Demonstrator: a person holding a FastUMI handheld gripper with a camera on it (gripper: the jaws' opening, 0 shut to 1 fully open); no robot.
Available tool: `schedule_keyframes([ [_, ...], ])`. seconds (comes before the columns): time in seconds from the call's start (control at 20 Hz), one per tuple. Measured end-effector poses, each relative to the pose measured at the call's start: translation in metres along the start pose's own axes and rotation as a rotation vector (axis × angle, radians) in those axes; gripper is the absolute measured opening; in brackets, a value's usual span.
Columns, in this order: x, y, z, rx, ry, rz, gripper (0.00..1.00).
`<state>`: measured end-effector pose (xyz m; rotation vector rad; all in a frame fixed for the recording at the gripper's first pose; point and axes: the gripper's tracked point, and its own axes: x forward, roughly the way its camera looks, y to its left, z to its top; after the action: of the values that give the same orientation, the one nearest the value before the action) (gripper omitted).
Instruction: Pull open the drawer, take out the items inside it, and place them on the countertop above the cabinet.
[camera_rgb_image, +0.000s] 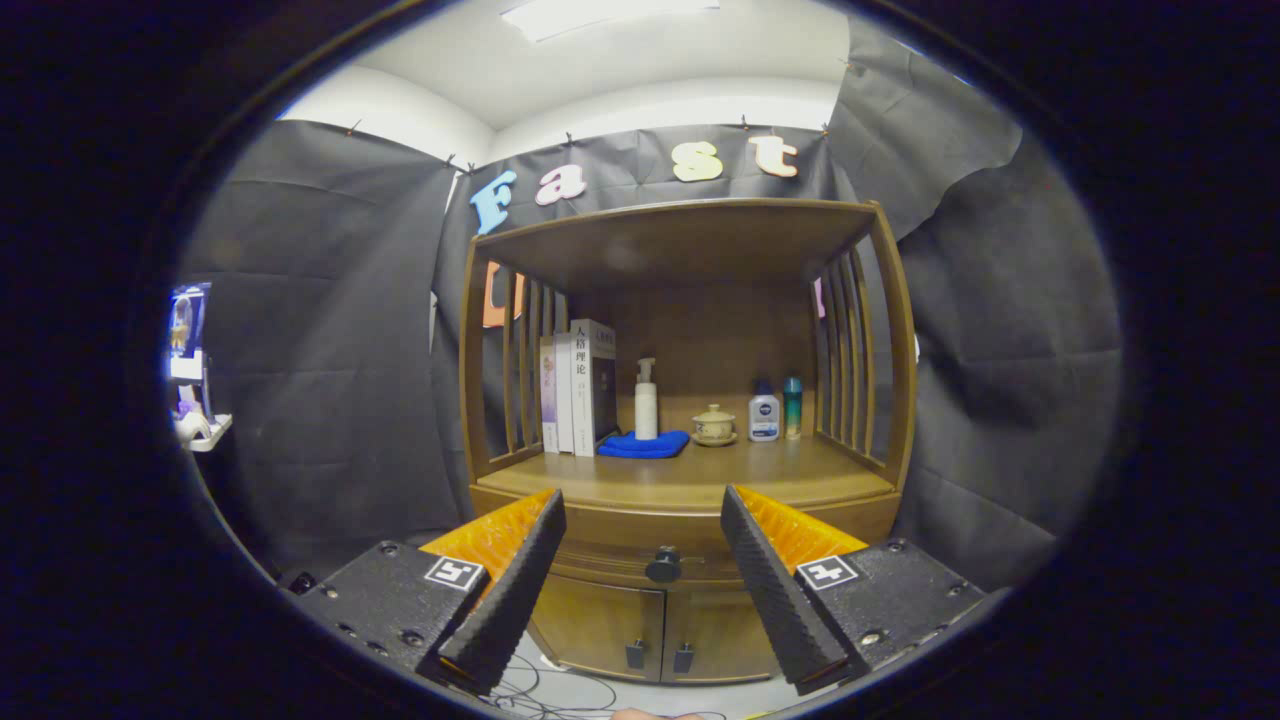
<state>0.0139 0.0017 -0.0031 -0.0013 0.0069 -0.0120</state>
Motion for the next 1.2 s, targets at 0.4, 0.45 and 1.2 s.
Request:
schedule_keyframes([
  [0.4, 0.018, 0.002, -0.016, -0.003, 0.013, -0.015, 0.99],
  [0.45, 0.022, -0.001, -0.022, -0.003, 0.015, -0.027, 0.99],
  [1.2, 0.108, -0.015, -0.114, -0.006, 0.182, -0.095, 0.99],
])
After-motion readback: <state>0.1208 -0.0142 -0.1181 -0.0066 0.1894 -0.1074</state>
